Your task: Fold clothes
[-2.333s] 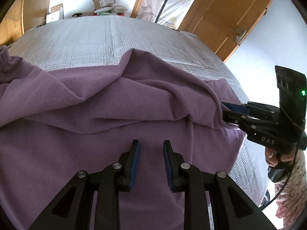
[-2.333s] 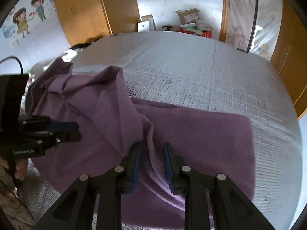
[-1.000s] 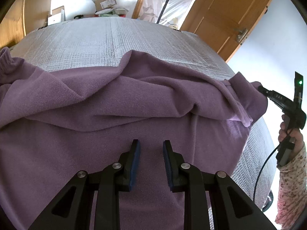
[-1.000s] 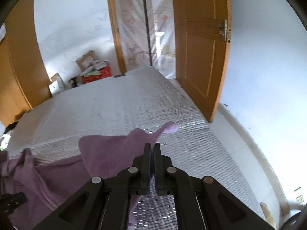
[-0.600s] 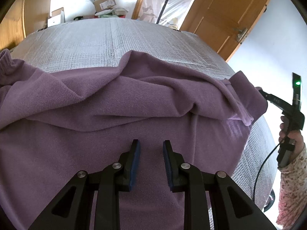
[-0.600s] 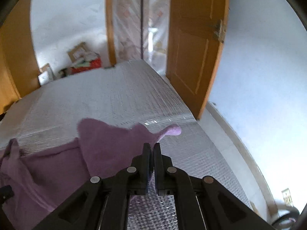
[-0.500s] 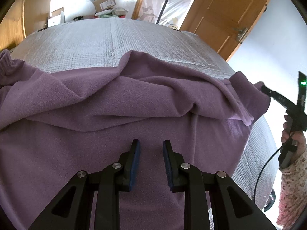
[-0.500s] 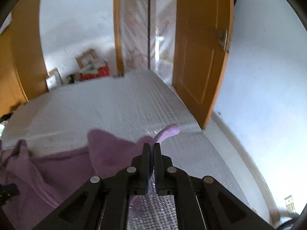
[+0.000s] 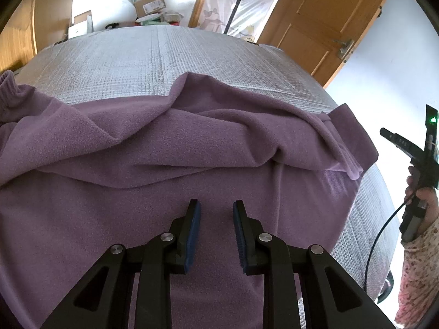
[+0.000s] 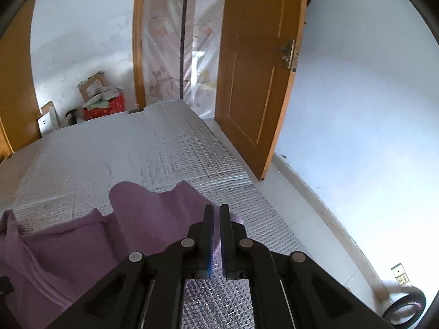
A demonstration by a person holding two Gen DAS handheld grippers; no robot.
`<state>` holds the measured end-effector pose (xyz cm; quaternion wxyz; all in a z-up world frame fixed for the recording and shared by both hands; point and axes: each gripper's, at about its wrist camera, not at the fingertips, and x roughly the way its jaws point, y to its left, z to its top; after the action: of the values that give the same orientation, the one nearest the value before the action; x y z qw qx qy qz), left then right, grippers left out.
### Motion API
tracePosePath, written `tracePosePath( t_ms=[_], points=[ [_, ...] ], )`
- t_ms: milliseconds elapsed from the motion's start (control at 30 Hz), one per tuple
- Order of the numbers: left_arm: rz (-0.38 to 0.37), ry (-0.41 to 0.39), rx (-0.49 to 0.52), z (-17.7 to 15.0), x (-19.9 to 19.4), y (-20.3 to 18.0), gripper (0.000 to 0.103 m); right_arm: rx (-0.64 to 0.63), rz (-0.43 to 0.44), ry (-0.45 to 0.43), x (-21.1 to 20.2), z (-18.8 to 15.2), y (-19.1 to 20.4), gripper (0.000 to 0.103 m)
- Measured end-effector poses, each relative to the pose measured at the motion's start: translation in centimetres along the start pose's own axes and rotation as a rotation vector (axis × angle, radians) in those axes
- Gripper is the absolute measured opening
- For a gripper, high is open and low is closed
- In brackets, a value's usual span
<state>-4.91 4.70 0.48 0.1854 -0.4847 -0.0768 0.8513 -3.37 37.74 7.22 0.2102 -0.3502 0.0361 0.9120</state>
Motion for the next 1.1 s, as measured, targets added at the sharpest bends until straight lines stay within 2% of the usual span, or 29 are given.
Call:
tracePosePath(
  t_ms=[167,233,400,467,567,633,767,1100],
  points=[
    [0.004,0.003,0.001,0.2,0.1,0.1,0.025,-0.045,0.063,-0.114,-2.8,-0.3,1.1,0.007],
    [0.006,0.003,0.001,0.2,0.1,0.0,0.025,-0.092,0.166,-0.125,-3.6,-0.7,2.2,0.015],
    [0.008,0.002,0.001,0.1,0.1,0.0,0.025,-0.171,0.386,-0.055,-3.8,-1.8,5.3,0.018],
    [0.009,0.002,0.001,0.1,0.2,-0.1,0.025,-0.206,0.495,-0.014,-3.8,-2.4,6.6,0.025],
    [0.008,0.001,0.002,0.0,0.2,0.0,0.025,-0.331,0.654,0.048,-3.9,-4.1,9.7,0.025],
    [0.008,0.002,0.003,0.0,0.2,0.0,0.025,-0.418,0.686,0.063,-3.9,-5.2,11.5,0.026],
    [0.009,0.003,0.004,0.1,0.2,0.0,0.025,-0.481,0.715,0.087,-3.3,-6.4,13.6,0.026],
    [0.009,0.006,0.008,0.2,0.2,0.0,0.025,-0.588,0.621,0.142,-1.6,-8.1,15.3,0.026]
  ],
)
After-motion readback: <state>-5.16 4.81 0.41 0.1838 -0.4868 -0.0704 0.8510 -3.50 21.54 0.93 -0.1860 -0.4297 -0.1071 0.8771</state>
